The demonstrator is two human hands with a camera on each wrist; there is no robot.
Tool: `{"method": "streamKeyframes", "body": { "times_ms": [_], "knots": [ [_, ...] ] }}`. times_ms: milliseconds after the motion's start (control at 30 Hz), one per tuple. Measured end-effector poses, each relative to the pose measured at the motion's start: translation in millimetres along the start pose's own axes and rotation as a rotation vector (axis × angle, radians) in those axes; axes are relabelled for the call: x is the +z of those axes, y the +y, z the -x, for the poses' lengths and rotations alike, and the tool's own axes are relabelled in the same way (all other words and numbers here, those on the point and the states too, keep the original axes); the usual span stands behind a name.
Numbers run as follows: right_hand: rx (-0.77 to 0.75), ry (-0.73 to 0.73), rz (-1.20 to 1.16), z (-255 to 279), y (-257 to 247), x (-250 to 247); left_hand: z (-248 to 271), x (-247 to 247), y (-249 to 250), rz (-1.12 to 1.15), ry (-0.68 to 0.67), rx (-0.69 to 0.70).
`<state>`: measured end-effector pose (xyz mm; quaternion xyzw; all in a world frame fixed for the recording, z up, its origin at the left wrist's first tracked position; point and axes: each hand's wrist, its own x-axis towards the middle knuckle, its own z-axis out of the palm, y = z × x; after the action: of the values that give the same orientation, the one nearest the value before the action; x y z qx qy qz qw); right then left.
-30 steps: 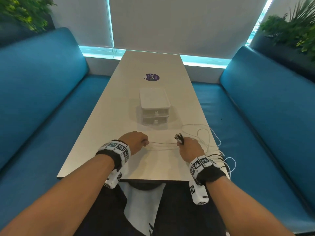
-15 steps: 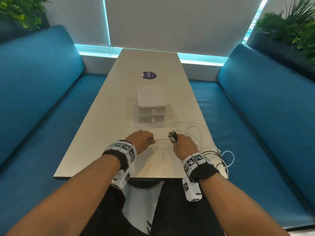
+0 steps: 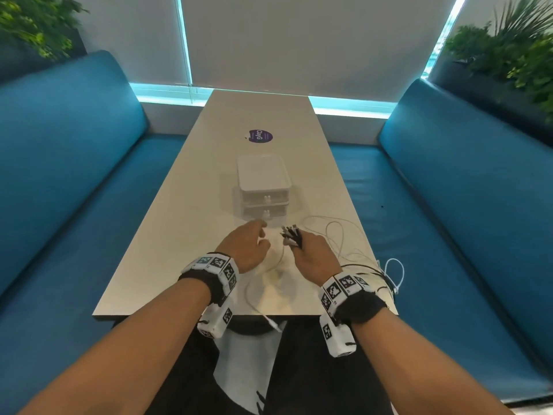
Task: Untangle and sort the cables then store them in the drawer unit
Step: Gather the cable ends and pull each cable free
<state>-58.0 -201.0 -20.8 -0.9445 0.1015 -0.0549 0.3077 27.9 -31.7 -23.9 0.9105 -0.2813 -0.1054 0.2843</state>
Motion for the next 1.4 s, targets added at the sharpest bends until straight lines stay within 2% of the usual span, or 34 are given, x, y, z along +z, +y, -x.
{"method": "streamKeyframes", "body": {
  "times_ms": [67, 100, 167, 200, 300, 367, 600, 800, 967, 1033, 1133, 1267, 1400],
  "knots": [
    [0.004, -0.041, 0.015, -1.4, -3.3, -0.5, 3.1, -5.1, 8.1, 0.170, 0.138, 0.119],
    [-0.002, -0.057, 0.021, -0.9, -5.6, 0.4, 5.3, -6.2, 14.8, 0.223, 0.161, 0.182],
    [-0.016, -0.089, 0.038, 1.6, -14.6, 1.9, 9.5, -7.3, 29.3, 0.240, 0.120, 0.244],
    [-0.030, -0.108, 0.053, 2.7, -20.2, 2.2, 10.0, -6.2, 34.4, 0.180, 0.101, 0.249],
    [-0.073, -0.160, 0.104, 1.5, -32.9, 3.2, 10.1, -3.3, 41.7, -0.084, 0.213, 0.241],
    [-0.072, -0.181, 0.107, 0.4, -37.6, 2.4, 10.3, -2.9, 42.0, -0.126, 0.277, 0.204],
    [-0.019, -0.184, 0.026, -3.8, -35.3, 9.6, 6.8, 0.4, 43.1, -0.303, 0.311, 0.055],
    [0.041, -0.189, -0.058, -12.6, -23.1, 28.3, 4.8, -1.6, 37.1, 0.027, 0.177, 0.043],
    [0.049, -0.189, -0.154, -16.6, -9.8, 34.5, 4.2, 3.9, 41.8, 0.098, 0.168, 0.006],
    [0.030, -0.239, -0.199, -22.1, 0.4, 38.3, 0.3, 4.5, 41.6, 0.157, 0.163, -0.015],
    [0.017, -0.252, -0.250, -13.9, -11.5, 25.6, -1.9, -0.8, 43.5, 0.141, 0.121, -0.004],
    [0.025, -0.280, -0.374, -6.7, -28.4, 7.5, -5.1, -15.1, 41.5, 0.179, 0.150, -0.003],
    [-0.007, -0.294, -0.369, -7.4, -34.7, -7.6, -6.4, -25.8, 43.7, 0.242, 0.201, 0.032]
  ]
}}
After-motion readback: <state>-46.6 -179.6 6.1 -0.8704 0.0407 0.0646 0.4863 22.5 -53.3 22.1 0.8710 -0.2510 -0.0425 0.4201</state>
